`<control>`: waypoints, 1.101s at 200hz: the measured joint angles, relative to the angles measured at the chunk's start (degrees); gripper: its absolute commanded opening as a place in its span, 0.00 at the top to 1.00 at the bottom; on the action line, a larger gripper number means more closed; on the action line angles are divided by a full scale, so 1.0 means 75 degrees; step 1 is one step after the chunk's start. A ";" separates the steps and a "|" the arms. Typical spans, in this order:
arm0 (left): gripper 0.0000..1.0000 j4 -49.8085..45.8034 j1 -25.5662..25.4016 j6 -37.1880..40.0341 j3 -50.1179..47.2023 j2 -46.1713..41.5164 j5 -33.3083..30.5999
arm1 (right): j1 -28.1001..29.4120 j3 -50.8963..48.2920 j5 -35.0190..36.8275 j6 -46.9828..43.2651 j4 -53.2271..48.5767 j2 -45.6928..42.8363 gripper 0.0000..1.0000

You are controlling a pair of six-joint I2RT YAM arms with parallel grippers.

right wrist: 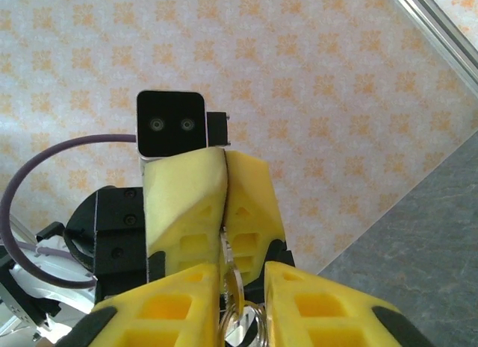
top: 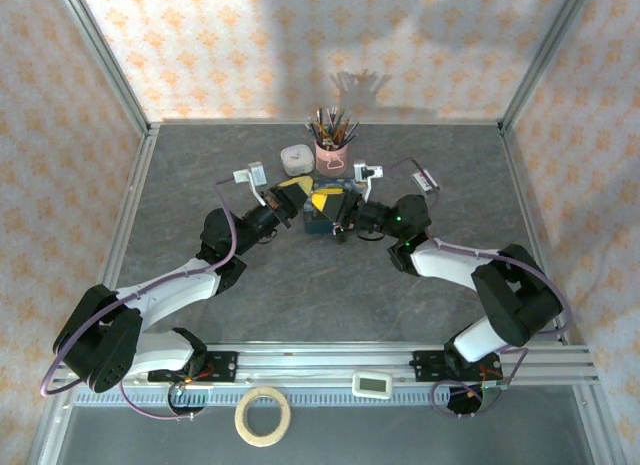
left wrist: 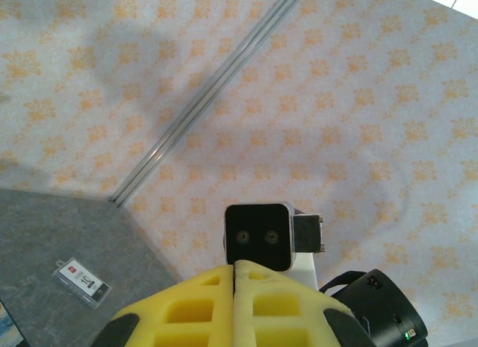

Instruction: Unlock the padlock with the key

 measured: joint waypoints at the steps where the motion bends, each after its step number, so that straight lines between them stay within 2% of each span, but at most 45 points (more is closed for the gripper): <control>1: 1.00 0.0000 0.0000 0.0000 0.0000 0.0000 -0.0009 | 0.0000 0.0000 -0.0003 -0.0003 0.0003 0.0000 0.89; 12: 1.00 0.0006 0.0000 -0.0012 0.0000 0.0009 -0.0038 | 0.0012 0.0000 -0.0020 0.0055 0.0096 0.0044 1.00; 43: 0.99 0.0099 0.0000 -0.0085 -0.0090 0.0017 -0.0117 | 0.0015 0.0000 0.0006 0.0131 0.0195 0.0163 1.00; 48: 0.83 0.0105 0.0000 -0.0096 -0.0102 0.0017 -0.0125 | 0.0015 0.0000 0.0006 0.0131 0.0192 0.0172 1.00; 63: 0.21 0.0131 0.0000 -0.0172 -0.0189 -0.0009 -0.0291 | 0.0015 -0.0003 0.0038 0.0082 0.0157 0.0175 1.00; 68: 0.04 0.0131 0.0003 -0.0204 -0.0248 -0.0038 -0.0373 | 0.0015 -0.0006 0.0052 0.0052 0.0143 0.0175 1.00; 71: 0.01 0.0128 0.0009 -0.0239 -0.0289 -0.0067 -0.0449 | 0.0012 -0.0009 0.0070 -0.0012 0.0117 0.0175 1.00; 112: 0.01 -0.0353 0.0589 -0.0609 -0.0833 -0.0796 -0.1294 | -0.0050 -0.0169 0.0533 -0.1119 -0.1326 -0.0166 1.00; 157: 0.03 -0.1189 0.0851 -0.0935 -0.1046 -0.0720 -0.1478 | -0.0087 -0.0224 0.1419 -0.2643 -0.3418 -0.0976 1.00; 177: 0.06 -0.1422 0.0632 -0.1064 -0.1268 -0.0411 -0.1495 | -0.0087 -0.0347 0.2092 -0.3363 -0.4354 -0.1521 1.00; 220: 0.16 -0.2139 -0.0484 -0.1195 -0.1323 0.0259 -0.1865 | -0.0140 -0.0766 0.3751 -0.4578 -0.6056 -0.2809 1.00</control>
